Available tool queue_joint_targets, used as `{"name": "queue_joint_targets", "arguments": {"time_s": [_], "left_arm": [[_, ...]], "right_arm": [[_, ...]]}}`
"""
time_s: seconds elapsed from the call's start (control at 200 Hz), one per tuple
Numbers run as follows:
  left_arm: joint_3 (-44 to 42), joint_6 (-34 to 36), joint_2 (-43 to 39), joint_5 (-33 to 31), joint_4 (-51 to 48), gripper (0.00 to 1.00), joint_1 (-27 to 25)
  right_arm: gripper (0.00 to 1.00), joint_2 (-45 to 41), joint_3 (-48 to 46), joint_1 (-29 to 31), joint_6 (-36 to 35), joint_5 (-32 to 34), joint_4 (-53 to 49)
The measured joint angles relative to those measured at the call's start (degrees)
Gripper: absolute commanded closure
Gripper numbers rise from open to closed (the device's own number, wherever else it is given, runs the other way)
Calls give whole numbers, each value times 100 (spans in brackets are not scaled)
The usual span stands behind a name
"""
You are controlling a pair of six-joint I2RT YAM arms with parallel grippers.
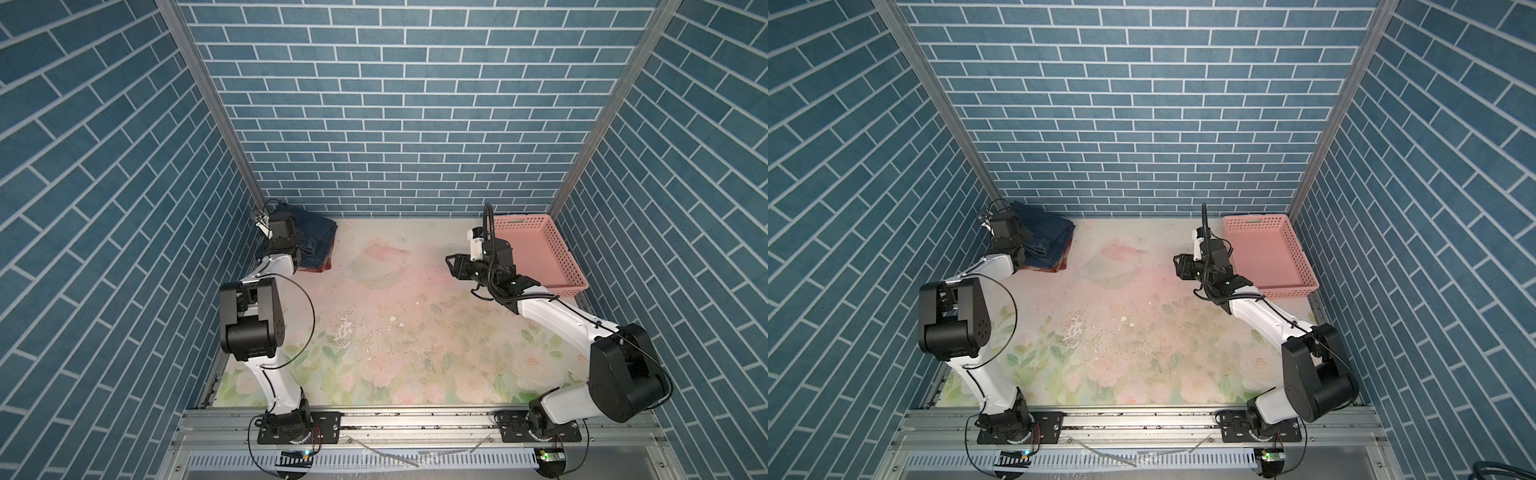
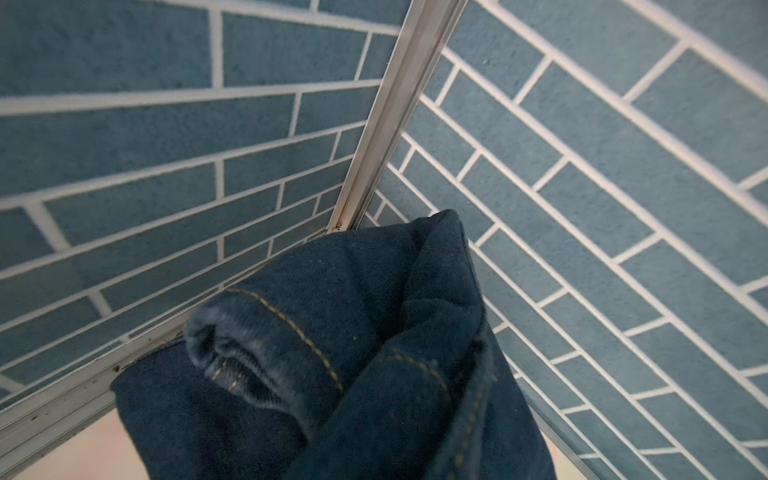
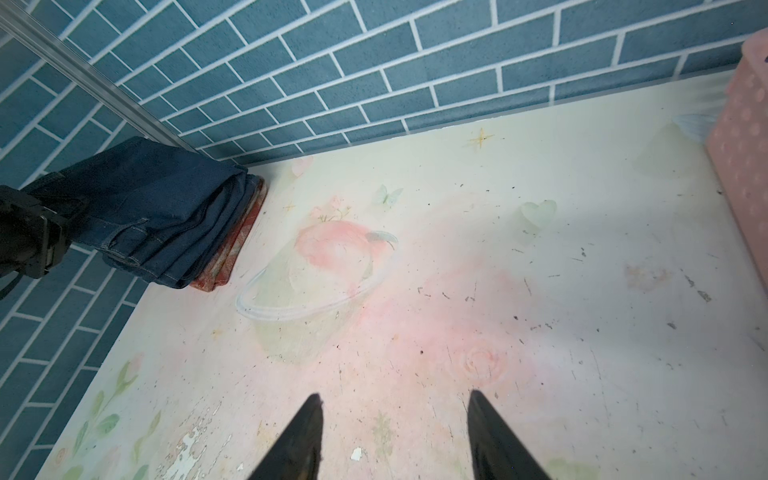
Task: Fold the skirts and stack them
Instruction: 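Lower the skirt onto the stack and open the left gripper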
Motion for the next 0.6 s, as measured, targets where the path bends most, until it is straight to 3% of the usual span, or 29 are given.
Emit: {"name": "queue_joint_targets", "arguments": {"time_s": [0.05, 0.09, 0.195, 0.355, 0.495, 0.6], "left_arm": [[0, 52, 68, -4, -7, 99, 44], [0, 94, 118, -17, -33, 92, 68], [26, 245, 205, -129, -208, 54, 87], [409, 424, 387, -516, -984, 17, 101], [1099, 439, 586, -885, -2079, 1, 127], [1443, 398, 603, -933, -2732, 0, 195]], "right_arm": [[44, 0, 0, 9, 0, 0, -2], [45, 0, 0, 11, -2, 0, -2], [44, 0, 0, 11, 0, -2, -2], [44, 0, 0, 15, 0, -4, 0], [43, 0, -2, 20, 2, -28, 9], [42, 0, -2, 20, 4, -57, 7]]}}
